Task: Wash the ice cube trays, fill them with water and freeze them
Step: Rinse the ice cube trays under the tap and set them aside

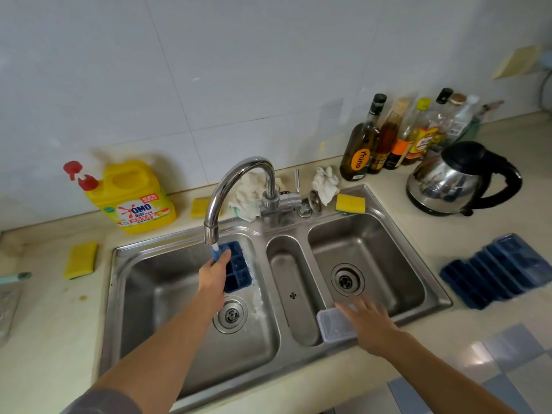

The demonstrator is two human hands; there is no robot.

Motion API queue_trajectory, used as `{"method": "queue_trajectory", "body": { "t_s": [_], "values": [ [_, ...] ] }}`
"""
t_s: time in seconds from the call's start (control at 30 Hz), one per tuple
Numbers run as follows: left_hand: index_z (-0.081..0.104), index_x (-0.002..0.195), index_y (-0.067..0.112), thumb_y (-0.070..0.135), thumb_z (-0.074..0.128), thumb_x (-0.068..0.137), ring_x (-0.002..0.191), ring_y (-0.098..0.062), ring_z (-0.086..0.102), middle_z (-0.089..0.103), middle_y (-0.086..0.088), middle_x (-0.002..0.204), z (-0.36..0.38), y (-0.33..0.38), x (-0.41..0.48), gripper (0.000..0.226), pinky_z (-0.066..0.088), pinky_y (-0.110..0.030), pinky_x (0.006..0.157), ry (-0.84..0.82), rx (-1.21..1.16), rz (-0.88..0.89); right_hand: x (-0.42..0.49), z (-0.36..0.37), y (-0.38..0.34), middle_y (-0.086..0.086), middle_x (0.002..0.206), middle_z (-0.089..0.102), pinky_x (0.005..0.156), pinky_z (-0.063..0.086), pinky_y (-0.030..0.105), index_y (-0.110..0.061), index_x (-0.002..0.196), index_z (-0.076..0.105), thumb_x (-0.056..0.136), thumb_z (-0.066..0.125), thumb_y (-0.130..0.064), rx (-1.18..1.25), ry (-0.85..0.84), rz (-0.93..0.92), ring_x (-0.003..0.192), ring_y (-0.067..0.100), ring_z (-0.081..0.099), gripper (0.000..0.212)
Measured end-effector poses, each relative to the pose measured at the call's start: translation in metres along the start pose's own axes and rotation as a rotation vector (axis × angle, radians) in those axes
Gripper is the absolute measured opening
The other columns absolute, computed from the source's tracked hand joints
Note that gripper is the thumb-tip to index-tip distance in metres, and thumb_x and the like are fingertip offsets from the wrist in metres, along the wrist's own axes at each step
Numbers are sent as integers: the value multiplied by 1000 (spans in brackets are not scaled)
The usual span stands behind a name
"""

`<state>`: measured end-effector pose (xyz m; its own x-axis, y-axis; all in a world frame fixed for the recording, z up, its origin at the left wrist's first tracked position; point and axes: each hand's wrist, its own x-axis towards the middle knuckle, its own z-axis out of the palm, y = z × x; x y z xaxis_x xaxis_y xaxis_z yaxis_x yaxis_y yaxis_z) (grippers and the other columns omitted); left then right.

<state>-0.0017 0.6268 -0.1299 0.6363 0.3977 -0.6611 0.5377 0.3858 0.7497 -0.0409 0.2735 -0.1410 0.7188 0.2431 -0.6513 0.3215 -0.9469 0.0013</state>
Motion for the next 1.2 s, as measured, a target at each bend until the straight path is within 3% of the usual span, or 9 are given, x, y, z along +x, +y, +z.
{"method": "queue_trajectory", "body": {
  "t_s": [0.13, 0.37, 0.63, 0.77, 0.87, 0.97, 1.03, 1.1, 1.2],
  "values": [
    [58, 115, 18, 33, 70, 94, 96, -34, 68, 68, -9, 103, 1, 0, 0, 29, 57, -54, 90, 10, 12, -2, 1, -6, -2, 10, 170, 1, 122, 15, 61, -36, 162, 5, 90, 65, -6, 6, -19, -8, 156, 37, 2, 99],
    [61, 93, 23, 41, 67, 95, 96, -35, 70, 71, -12, 105, -5, 3, 0, 19, 56, -55, 93, 35, -4, -35, 11, -32, -20, 10, 162, 26, 120, 27, 50, -25, 159, 16, 90, 57, -4, 44, 126, -77, 151, 32, 18, 83],
    [66, 106, 18, 39, 67, 95, 87, -33, 74, 74, -10, 102, -20, 19, -5, 24, 62, -47, 70, 2, -63, -53, 38, -76, -74, 5, 162, 27, 122, 25, 43, -22, 160, 19, 99, 59, -30, 116, 288, -260, 151, 25, 21, 74],
    [66, 111, 16, 38, 64, 97, 99, -35, 71, 72, -12, 109, -28, 23, -2, 27, 58, -54, 87, -37, -82, -87, 50, -97, -115, 2, 164, 27, 121, 27, 39, -22, 160, 19, 98, 60, -38, 267, 315, -379, 151, 21, 25, 76],
    [66, 113, 14, 38, 60, 100, 99, -35, 72, 74, -12, 110, -29, 26, -3, 28, 57, -54, 90, -55, -124, -109, 59, -111, -145, 2, 163, 30, 119, 30, 38, -20, 159, 24, 99, 58, -47, 451, 269, -431, 148, 18, 31, 74],
    [67, 114, 11, 39, 55, 102, 98, -36, 73, 76, -14, 106, -28, 25, 1, 33, 57, -56, 91, -65, -196, -154, 65, -122, -174, 0, 154, 44, 108, 44, 37, -21, 155, 34, 97, 58, -53, 595, 186, -415, 133, 16, 51, 71],
    [67, 112, 10, 39, 51, 103, 98, -39, 73, 77, -14, 101, -27, 24, 5, 34, 58, -55, 90, -96, -261, -194, 67, -126, -189, -6, 134, 60, 96, 54, 34, -23, 146, 44, 96, 61, -50, 709, 117, -382, 113, 10, 63, 59],
    [68, 109, 10, 34, 50, 104, 94, -37, 73, 78, -14, 95, -24, 24, 7, 31, 60, -49, 81, -91, -296, -215, 70, -128, -199, -6, 112, 67, 88, 60, 39, -24, 134, 49, 96, 61, -42, 828, 68, -352, 93, 11, 71, 44],
    [65, 110, 5, 19, 46, 102, 90, -37, 73, 76, -20, 100, -23, 25, 10, 25, 60, -49, 74, -99, -321, -218, 75, -128, -202, 5, 104, 71, 84, 62, 45, -21, 130, 50, 98, 62, -24, 998, 24, -284, 84, 21, 76, 35]
  ]
}}
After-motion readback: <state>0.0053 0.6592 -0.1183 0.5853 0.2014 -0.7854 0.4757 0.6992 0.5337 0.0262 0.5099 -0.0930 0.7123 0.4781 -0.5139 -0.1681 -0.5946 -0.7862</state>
